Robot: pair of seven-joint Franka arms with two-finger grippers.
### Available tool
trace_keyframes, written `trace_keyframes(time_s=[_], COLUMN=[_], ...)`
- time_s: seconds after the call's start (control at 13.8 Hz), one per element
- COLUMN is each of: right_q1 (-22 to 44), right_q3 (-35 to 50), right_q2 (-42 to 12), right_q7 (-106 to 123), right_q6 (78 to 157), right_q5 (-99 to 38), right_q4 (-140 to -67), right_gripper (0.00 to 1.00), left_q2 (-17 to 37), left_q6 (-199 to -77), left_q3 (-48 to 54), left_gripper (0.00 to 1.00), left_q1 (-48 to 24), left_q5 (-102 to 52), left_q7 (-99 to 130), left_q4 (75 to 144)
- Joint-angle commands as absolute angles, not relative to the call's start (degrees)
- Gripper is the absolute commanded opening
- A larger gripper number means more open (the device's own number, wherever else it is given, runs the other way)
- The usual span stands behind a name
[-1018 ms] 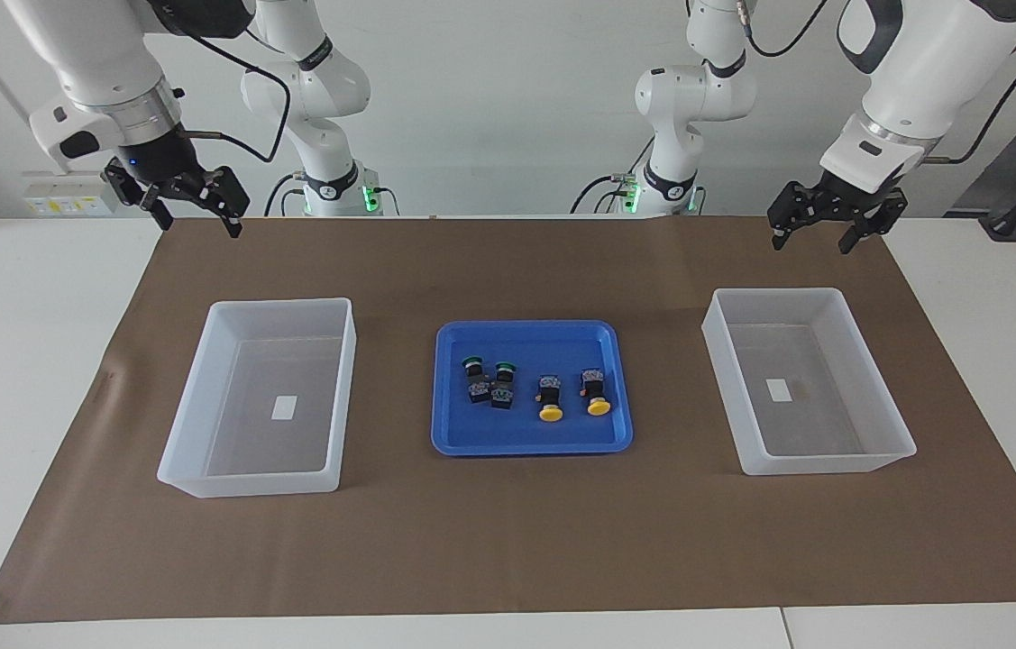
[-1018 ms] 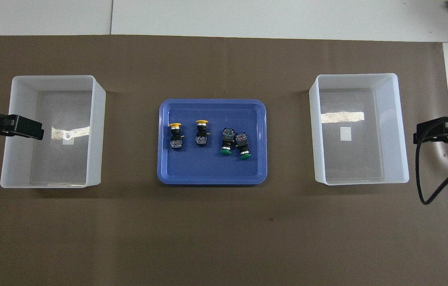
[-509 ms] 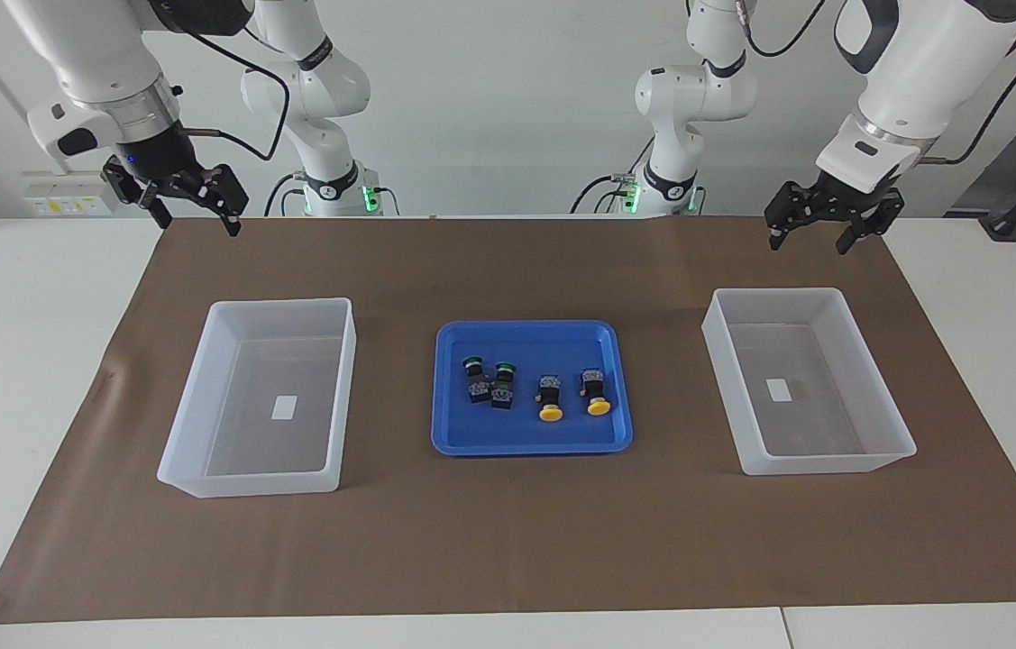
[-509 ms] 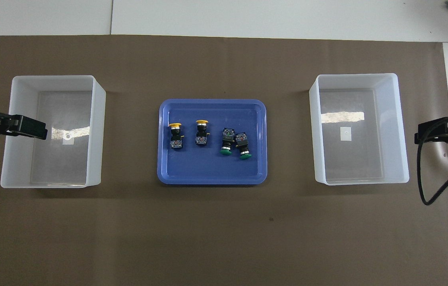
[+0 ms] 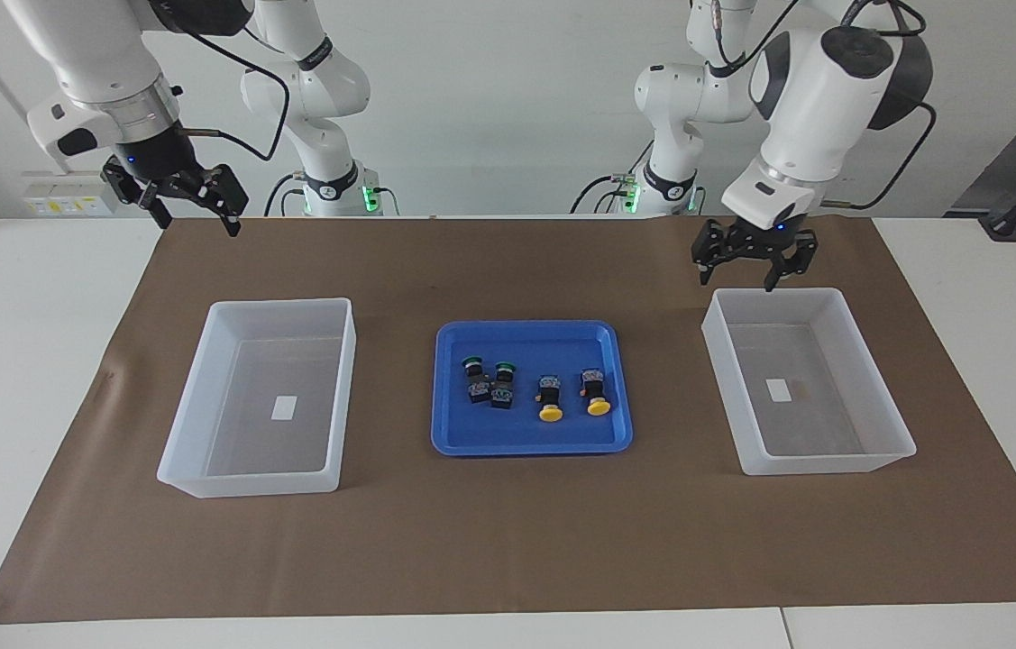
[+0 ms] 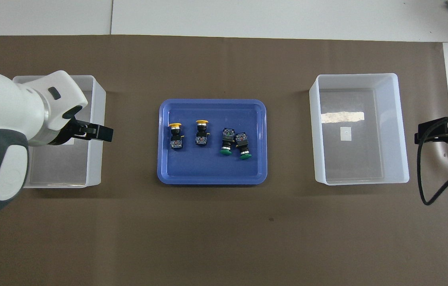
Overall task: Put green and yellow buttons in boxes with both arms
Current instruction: 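Reach the left gripper to the tray and grasp a yellow button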
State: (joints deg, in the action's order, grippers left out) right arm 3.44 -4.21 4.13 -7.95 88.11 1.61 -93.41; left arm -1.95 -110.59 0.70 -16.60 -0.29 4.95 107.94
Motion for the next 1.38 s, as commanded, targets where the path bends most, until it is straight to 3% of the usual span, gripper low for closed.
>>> trace_keyframes(time_s=[0.0, 0.51, 0.73, 1.24, 1.31], right_q1=[3.3, 3.3, 3.3, 3.3, 3.3], right_q3=[-4.2, -4.2, -4.2, -4.2, -4.2], right_q2=[5.4, 5.4, 5.4, 5.4, 5.4], right_q7=[-6.3, -6.3, -6.3, -6.3, -6.3], right_q6=[88.2, 88.2, 88.2, 88.2, 88.2], right_q5=[1.4, 1.4, 1.4, 1.4, 1.4], right_q4=[-94.5, -94.5, -94.5, -94.5, -94.5], right_gripper=[1.00, 1.00, 1.00, 1.00, 1.00], left_q2=[1.7, 6.0, 12.3, 18.4, 18.5], left_q6=[-119.1, -129.7, -135.3, -139.9, -139.9], left_q3=[-0.2, -0.1, -0.4, -0.4, -0.4], left_gripper=[1.00, 1.00, 1.00, 1.00, 0.95], left_q1=[-22.0, -24.3, -27.7, -29.2, -29.2], left_q5=[0.2, 0.2, 0.2, 0.2, 0.2], left_q7=[13.2, 15.3, 20.2, 23.7, 24.2], left_q4=[111.4, 114.3, 113.9, 112.7, 112.7])
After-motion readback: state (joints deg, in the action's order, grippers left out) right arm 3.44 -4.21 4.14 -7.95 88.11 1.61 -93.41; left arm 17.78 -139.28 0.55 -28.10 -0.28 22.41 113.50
